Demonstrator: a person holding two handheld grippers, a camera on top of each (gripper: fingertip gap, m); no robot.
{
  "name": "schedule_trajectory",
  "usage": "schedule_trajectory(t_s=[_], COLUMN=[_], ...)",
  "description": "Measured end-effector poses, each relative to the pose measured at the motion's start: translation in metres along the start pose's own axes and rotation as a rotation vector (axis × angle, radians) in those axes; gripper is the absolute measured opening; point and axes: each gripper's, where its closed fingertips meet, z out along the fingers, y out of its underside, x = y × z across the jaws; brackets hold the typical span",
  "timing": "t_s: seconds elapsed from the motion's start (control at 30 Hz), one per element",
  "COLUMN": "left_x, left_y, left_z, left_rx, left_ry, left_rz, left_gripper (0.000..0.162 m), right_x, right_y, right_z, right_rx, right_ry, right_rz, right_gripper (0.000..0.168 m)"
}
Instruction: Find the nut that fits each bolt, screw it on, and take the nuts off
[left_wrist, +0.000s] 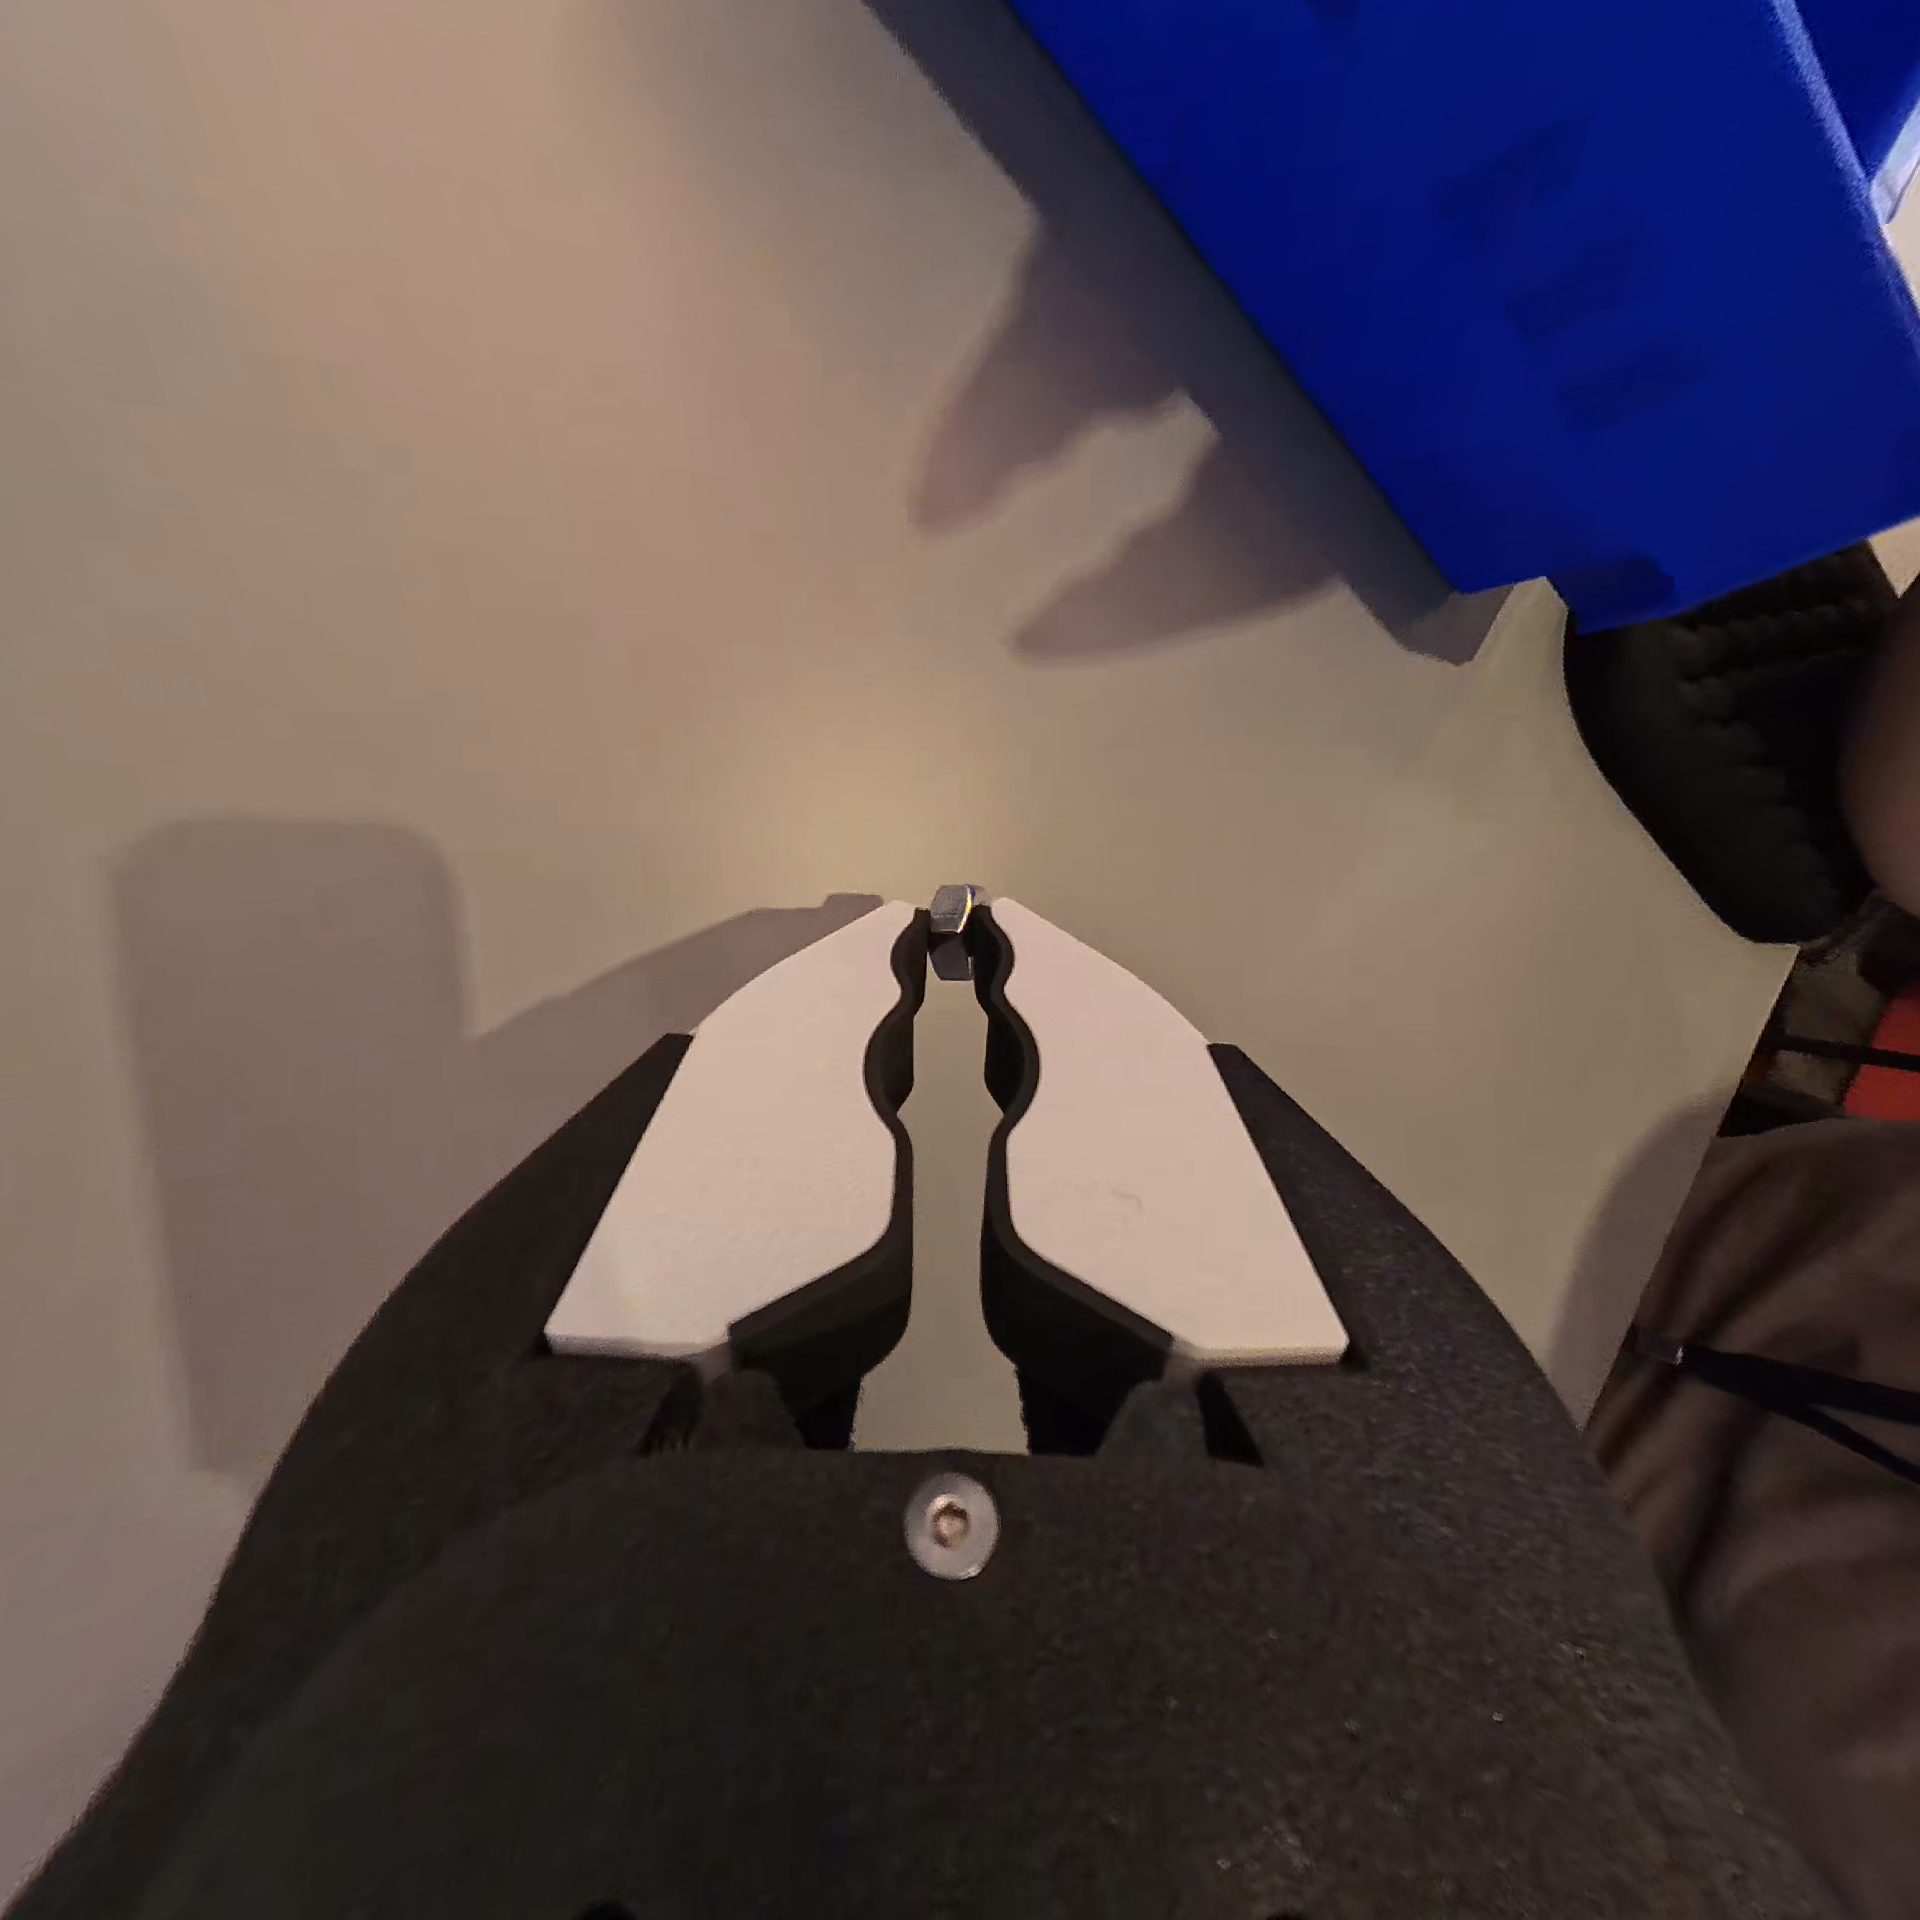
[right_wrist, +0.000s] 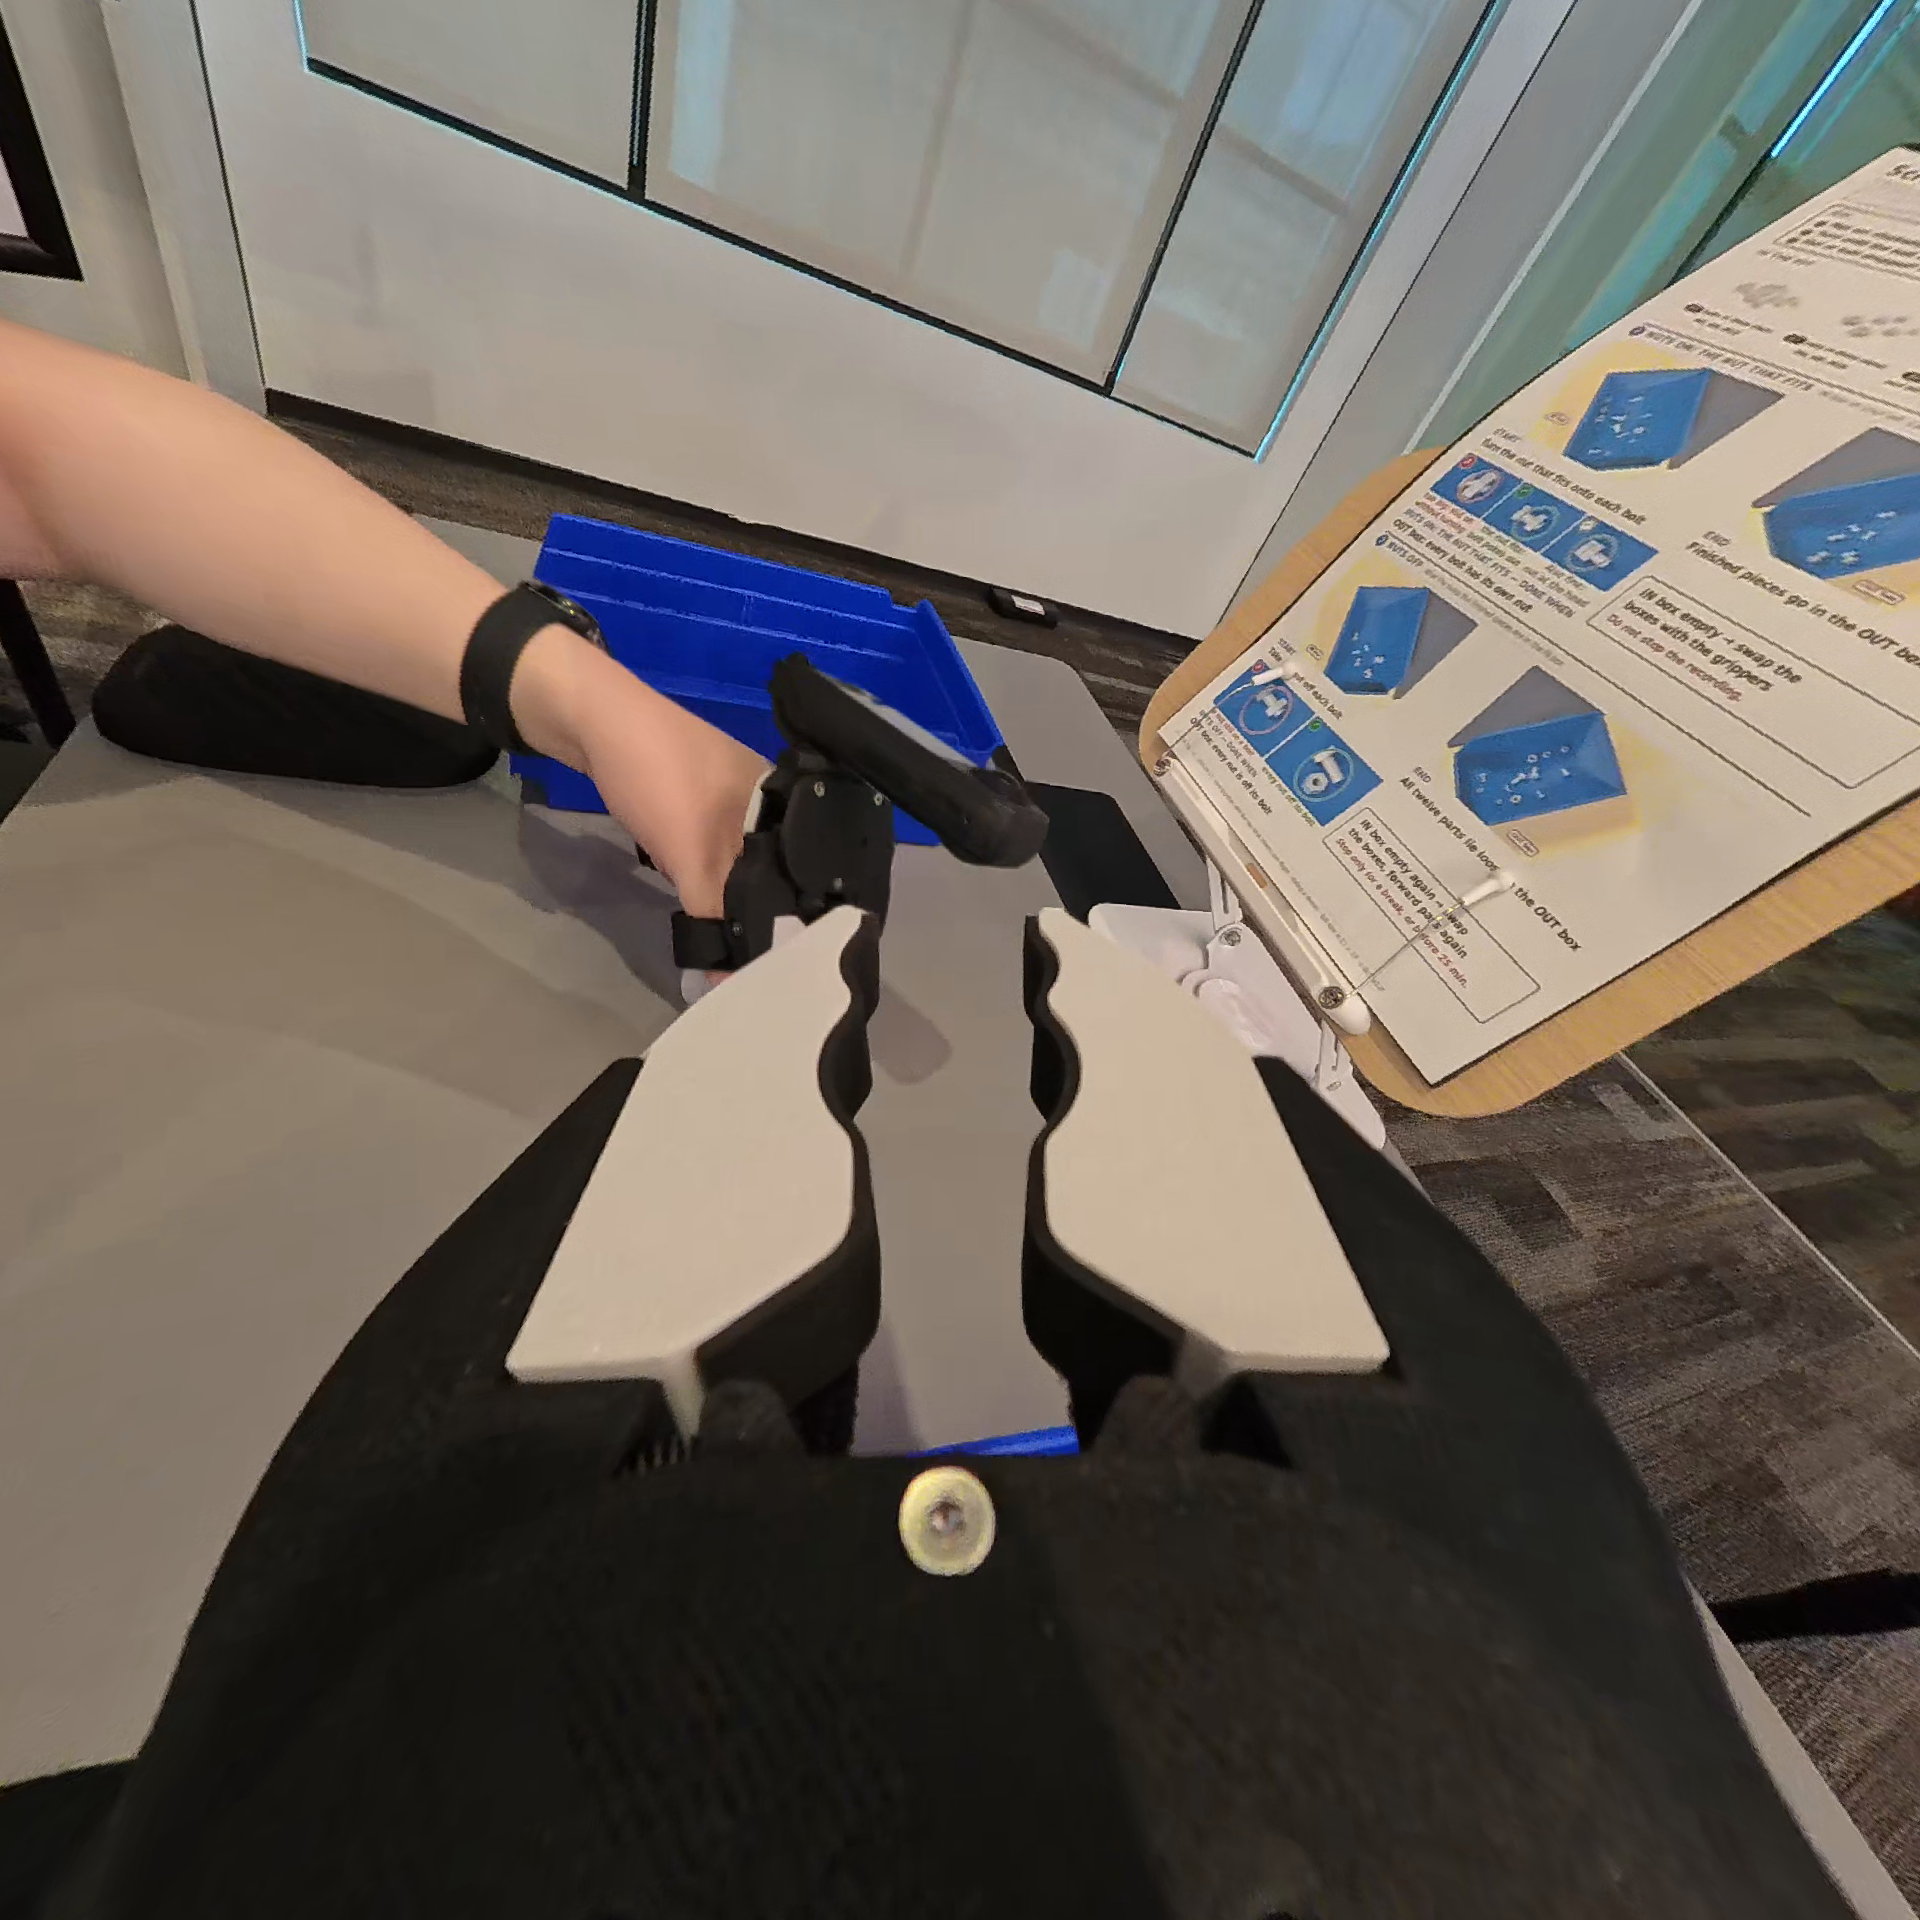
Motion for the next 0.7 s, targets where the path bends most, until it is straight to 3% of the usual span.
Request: schedule_trajectory(t_s=[0.27, 0.7], left_x=[0.002, -0.007], left_y=[-0.004, 0.007], left_z=[0.028, 0.036], left_rx=[-0.051, -0.087], left_ry=[0.086, 0.079], left_rz=[-0.063, -0.097], left_gripper=[0.008, 0.008], right_x=[-0.002, 0.005], right_y=[0.008, 0.011], right_z=[0.006, 0.009], right_rx=[-0.051, -0.054], right_ry=[-0.006, 0.016], right_rz=[-0.019, -0.022], right_gripper=[0.027, 0.027])
